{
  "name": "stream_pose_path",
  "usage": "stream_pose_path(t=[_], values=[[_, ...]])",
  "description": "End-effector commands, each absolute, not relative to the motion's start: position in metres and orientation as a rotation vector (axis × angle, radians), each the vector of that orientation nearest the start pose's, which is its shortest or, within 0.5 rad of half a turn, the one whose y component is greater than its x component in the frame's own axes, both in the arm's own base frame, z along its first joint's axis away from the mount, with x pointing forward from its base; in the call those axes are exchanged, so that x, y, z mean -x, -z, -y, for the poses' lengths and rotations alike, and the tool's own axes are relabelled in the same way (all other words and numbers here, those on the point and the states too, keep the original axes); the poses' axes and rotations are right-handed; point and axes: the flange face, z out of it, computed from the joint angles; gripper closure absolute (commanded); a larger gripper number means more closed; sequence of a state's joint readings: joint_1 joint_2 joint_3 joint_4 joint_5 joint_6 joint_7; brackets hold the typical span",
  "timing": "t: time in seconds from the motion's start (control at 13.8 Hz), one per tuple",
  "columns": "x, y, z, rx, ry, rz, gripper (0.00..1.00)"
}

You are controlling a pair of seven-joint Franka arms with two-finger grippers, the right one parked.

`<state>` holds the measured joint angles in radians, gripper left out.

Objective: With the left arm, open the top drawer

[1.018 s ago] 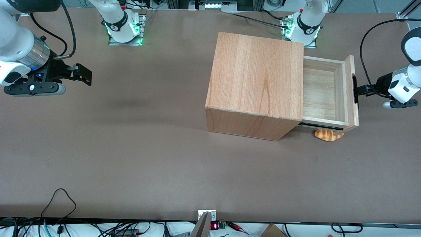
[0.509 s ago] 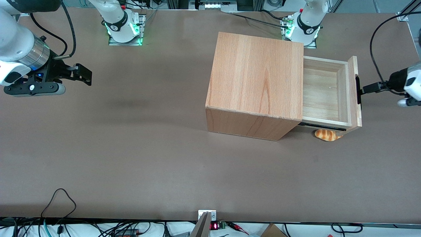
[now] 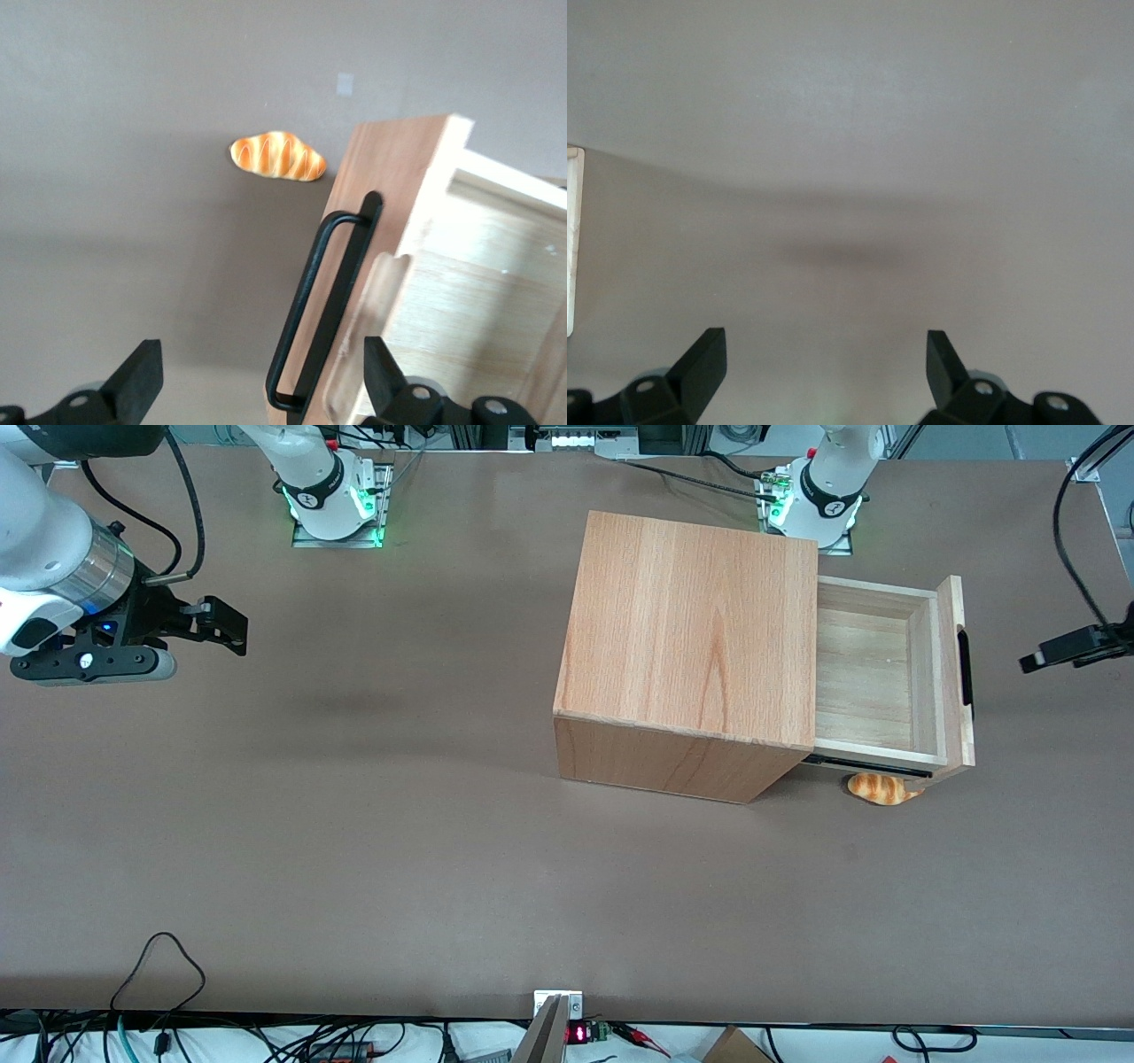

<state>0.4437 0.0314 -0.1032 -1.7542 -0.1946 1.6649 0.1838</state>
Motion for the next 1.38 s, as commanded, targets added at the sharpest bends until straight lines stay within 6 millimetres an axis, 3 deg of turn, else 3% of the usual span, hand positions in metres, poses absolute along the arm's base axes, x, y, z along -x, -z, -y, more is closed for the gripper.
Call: stream_pose_path(t=[0.0, 0.22, 0.51, 0.8, 1.31], values=[[-0.537, -0.566, -0.160, 3.303, -0.061, 0.247, 0.00], [-0.540, -0.592, -0.131, 3.288, -0.023, 0.170, 0.00], [-0.547, -0.623, -0.076, 3.214, 0.030, -0.006, 0.00], [-0.547, -0.632, -0.040, 3.169, 0.044, -0.106, 0.00], [-0.528, -0.664, -0.026, 3.107, 0.132, -0.108, 0.00]])
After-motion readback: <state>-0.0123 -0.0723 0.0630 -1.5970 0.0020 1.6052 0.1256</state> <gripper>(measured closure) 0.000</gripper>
